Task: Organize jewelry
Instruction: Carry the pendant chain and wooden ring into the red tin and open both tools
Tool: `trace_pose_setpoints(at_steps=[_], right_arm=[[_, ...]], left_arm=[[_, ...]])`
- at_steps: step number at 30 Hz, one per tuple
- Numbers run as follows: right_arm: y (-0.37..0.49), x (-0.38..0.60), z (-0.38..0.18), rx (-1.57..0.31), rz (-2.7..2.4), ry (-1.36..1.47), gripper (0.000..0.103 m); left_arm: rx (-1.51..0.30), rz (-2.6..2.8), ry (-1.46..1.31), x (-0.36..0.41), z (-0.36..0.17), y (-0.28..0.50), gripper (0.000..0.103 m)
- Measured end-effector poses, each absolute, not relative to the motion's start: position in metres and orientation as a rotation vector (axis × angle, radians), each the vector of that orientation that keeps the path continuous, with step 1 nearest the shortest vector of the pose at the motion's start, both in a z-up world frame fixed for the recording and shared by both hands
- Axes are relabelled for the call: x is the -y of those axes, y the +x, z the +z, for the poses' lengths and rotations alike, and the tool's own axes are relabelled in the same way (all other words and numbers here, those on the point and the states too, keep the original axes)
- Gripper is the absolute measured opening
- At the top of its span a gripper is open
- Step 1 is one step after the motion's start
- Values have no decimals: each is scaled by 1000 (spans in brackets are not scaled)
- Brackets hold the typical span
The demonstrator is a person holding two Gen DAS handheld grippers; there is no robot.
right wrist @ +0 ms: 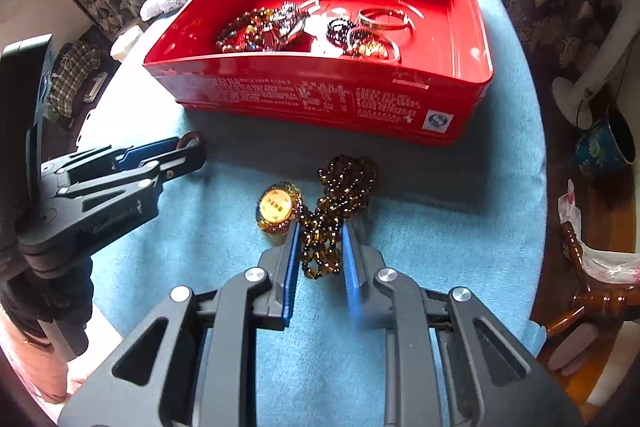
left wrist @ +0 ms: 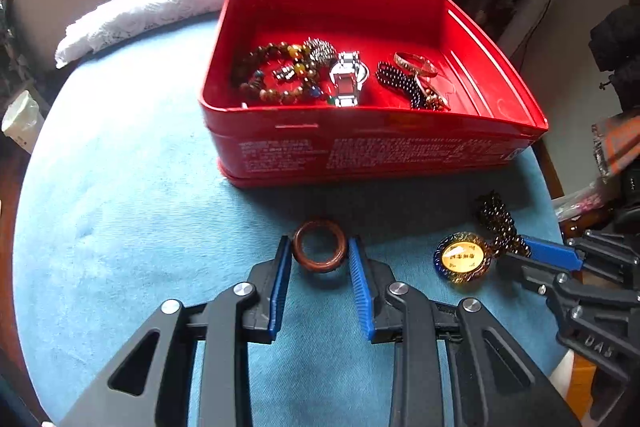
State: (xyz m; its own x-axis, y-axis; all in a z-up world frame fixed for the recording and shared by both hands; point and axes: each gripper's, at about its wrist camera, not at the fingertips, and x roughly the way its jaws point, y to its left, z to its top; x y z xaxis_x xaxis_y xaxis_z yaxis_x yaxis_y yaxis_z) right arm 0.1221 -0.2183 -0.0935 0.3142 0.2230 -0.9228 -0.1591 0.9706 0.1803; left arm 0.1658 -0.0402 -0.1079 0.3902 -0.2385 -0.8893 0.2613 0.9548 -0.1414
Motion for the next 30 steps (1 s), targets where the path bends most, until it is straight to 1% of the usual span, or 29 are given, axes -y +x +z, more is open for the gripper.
trace_pose_setpoints(at_steps=[9,10,13,19,23,26,30], right_arm=[[116,219,-61,-1158,251,33,18],[116,218,-57,-1150,255,34,17],[115,219,-40,-1115,277,42,16],[123,225,-7,-1033,307,66,16],[146,233,12,-971,293,77,16],[172,238,10,-958,260,78,16],[213,240,-14,-993,247,105,16]], left_arm=[[-1035,-335,-4,29,-64,151,29],[-1024,-339,-7,29,-60,152,29],[-989,-366,-23,33,-44,154,29],[-918,-380,-24,45,-21,173,29],[-891,-371,-18,53,-13,196,29],[-897,-368,-24,57,-16,215,29],[-917,-354,-11,63,-24,236,29]])
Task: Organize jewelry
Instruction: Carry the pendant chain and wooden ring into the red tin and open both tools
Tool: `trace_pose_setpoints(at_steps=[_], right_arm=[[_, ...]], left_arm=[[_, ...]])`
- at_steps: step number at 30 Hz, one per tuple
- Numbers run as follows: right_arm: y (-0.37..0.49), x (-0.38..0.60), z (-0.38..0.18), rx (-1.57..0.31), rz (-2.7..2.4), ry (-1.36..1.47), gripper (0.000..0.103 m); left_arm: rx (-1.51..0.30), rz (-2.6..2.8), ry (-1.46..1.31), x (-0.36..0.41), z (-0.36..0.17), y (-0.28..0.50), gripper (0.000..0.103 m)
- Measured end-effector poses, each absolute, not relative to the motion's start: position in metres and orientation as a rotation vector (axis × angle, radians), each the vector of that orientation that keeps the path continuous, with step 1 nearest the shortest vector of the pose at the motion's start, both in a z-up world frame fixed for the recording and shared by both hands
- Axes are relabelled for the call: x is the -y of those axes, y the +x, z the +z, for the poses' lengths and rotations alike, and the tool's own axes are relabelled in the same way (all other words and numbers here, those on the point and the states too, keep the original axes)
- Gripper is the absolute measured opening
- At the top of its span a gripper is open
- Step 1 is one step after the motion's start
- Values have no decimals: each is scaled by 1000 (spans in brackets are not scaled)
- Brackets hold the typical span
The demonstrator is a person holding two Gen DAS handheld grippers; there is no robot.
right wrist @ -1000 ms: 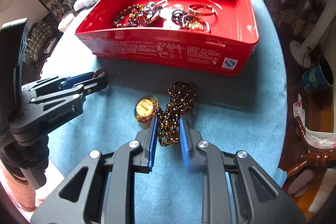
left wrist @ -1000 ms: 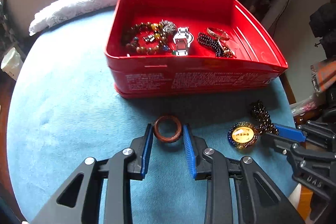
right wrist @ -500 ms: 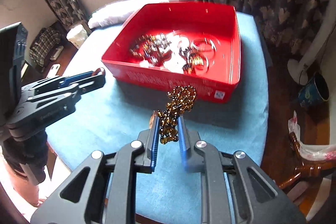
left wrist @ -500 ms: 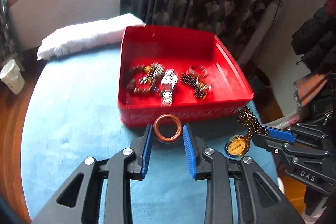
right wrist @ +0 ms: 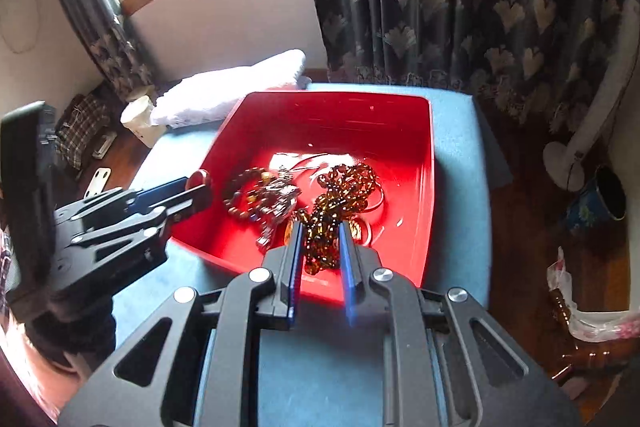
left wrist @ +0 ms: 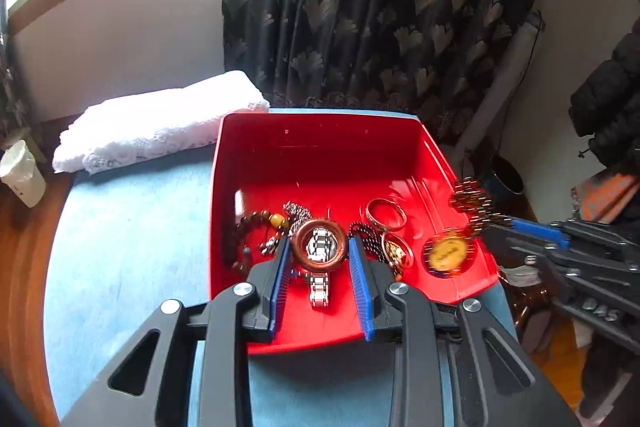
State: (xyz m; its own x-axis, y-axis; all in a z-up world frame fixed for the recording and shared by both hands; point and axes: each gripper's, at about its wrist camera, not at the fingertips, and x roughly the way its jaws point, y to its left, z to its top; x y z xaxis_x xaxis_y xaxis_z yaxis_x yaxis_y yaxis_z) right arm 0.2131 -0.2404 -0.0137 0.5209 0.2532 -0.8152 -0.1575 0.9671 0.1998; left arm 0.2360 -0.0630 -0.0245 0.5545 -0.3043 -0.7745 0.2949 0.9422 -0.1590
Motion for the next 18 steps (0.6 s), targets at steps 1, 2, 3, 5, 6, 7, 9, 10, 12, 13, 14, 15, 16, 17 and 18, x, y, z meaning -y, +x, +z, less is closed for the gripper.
trace_pose_setpoints(at_steps=[1,2,3,5,6,7,9,10,12,13,14,15,16,17,18], right_arm=[[219,240,-20,-1006,243,107,16],[228,239,-29,-1031,238,108,16],[231,238,-37,-1047,237,112,16],[235,236,-46,-1065,239,115,20],[237,235,-50,-1071,224,107,24],[236,235,-51,-1072,212,100,31],[233,234,-49,-1050,207,91,41],[231,234,-47,-1047,204,87,41],[226,235,-44,-1032,190,82,44],[223,236,-41,-1022,181,75,47],[218,235,-38,-1013,171,68,52],[215,236,-36,-1007,165,66,56],[213,237,-35,-1004,163,65,57],[209,237,-33,-1003,160,65,62],[207,237,-33,-1004,153,63,69]], left_arm=[[-928,-347,-9,64,-28,240,29],[-937,-347,-7,66,-31,244,29],[-943,-345,-3,67,-34,246,29],[-958,-339,5,69,-39,250,30],[-964,-334,7,70,-41,252,30],[-970,-329,11,70,-43,253,34],[-968,-320,20,70,-44,252,40],[-968,-319,23,70,-45,252,41],[-959,-315,21,66,-42,248,46],[-951,-308,21,65,-42,247,52],[-940,-296,23,63,-39,244,57],[-937,-290,25,62,-37,242,59],[-936,-289,23,61,-36,241,63],[-937,-288,20,59,-34,239,66],[-937,-283,18,57,-32,237,67]])
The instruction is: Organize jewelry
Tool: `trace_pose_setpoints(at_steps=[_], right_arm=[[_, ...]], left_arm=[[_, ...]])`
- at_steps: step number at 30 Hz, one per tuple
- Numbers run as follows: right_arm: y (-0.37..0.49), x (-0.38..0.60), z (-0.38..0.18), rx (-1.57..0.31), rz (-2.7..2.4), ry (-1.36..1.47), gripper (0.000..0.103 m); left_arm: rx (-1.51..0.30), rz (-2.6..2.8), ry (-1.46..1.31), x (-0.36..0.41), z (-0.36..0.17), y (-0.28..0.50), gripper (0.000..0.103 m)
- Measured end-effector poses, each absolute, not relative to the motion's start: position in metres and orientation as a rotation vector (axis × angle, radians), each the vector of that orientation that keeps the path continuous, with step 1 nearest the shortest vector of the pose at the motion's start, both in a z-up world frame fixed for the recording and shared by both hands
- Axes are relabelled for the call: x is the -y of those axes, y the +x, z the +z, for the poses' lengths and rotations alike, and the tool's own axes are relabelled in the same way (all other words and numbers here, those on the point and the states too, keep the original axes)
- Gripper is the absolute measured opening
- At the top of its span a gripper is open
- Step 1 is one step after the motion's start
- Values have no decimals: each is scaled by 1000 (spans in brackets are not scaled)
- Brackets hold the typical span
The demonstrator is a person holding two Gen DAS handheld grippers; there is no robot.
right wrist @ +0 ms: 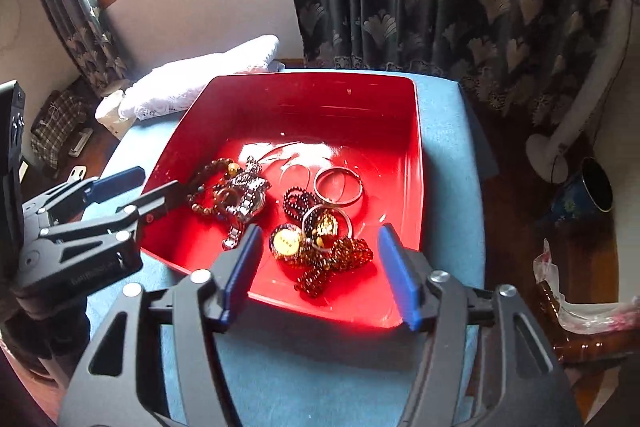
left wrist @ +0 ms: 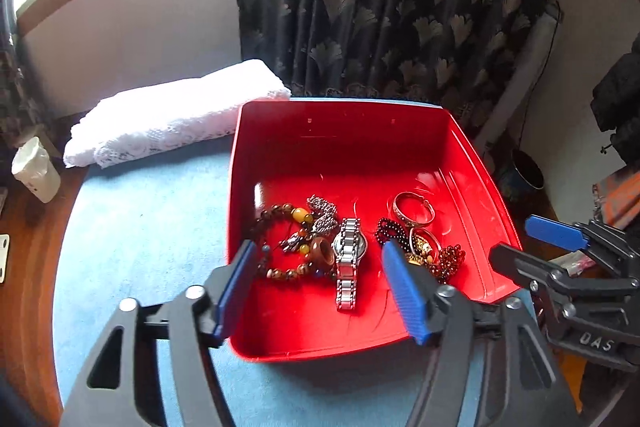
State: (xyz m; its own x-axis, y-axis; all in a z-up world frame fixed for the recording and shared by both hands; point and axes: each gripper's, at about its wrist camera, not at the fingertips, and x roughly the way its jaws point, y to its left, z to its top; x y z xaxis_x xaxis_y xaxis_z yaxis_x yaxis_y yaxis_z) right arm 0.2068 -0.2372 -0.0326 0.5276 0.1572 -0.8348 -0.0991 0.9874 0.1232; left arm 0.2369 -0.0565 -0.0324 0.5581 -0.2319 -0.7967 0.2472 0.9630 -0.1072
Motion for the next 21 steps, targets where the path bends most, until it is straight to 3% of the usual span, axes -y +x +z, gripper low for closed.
trace_pose_setpoints(at_steps=[3,6,8,21], right_arm=[[196,237,-28,-995,116,47,84],[189,240,-25,-996,100,58,89],[184,241,-23,-1003,91,73,91],[159,239,-20,-1033,81,86,94]], left_arm=[[-929,-263,19,51,-26,229,74],[-916,-246,24,46,-21,218,82],[-920,-237,28,42,-19,211,88],[-955,-217,12,24,-16,181,90]])
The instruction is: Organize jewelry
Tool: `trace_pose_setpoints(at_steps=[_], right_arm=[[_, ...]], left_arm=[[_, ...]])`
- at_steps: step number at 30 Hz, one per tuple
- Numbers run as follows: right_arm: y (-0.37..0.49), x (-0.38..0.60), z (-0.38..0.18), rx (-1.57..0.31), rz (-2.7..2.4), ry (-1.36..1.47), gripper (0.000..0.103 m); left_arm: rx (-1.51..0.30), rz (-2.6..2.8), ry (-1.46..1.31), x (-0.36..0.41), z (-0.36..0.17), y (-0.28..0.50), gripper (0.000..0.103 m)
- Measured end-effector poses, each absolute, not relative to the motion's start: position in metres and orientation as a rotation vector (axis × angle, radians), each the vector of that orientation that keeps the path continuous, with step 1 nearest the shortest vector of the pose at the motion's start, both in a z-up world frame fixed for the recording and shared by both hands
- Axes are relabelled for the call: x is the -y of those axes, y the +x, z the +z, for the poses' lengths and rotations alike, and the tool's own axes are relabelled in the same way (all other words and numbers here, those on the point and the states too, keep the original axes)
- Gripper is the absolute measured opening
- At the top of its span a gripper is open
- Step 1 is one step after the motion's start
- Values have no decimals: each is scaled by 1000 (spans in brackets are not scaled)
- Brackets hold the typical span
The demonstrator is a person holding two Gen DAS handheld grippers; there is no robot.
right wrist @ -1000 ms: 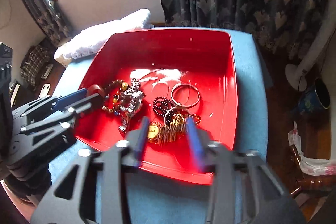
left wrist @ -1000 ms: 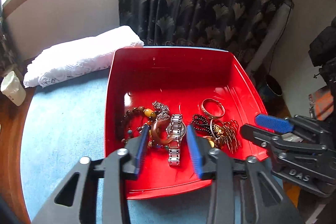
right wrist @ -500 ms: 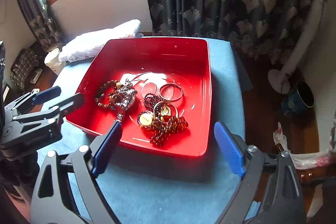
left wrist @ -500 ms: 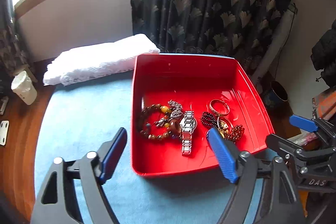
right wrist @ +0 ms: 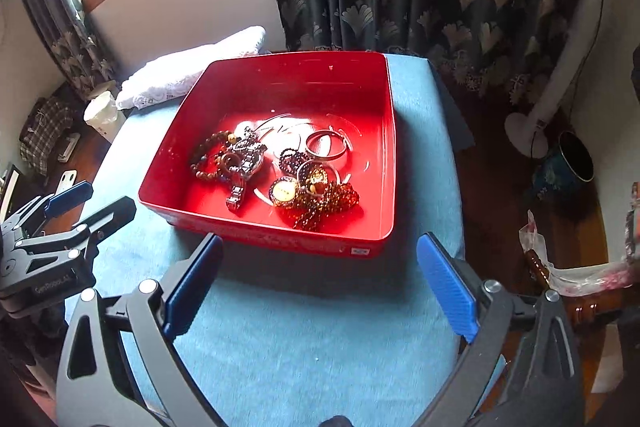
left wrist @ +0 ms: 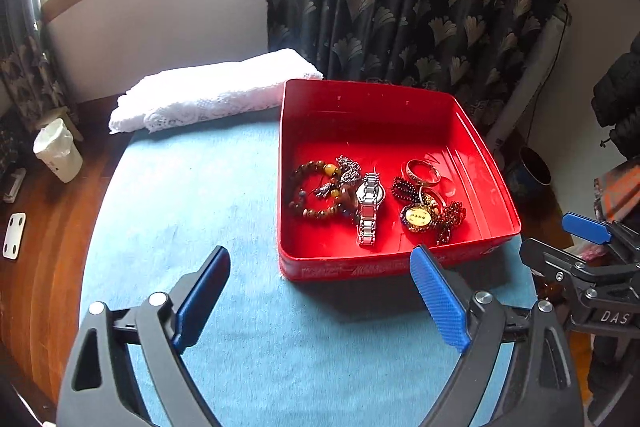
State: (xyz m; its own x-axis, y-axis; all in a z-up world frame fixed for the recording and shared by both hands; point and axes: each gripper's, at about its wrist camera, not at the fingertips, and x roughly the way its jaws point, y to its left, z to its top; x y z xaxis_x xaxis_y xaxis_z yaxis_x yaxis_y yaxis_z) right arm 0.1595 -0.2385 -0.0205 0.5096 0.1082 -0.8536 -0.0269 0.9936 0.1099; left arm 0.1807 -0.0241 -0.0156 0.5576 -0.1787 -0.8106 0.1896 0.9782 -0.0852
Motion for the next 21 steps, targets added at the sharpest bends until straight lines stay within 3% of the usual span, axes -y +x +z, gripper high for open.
trace_pose_setpoints(at_steps=[21], right_arm=[[151,240,-22,-1042,86,94,94]], left_arm=[[-969,-211,14,19,-19,174,90]])
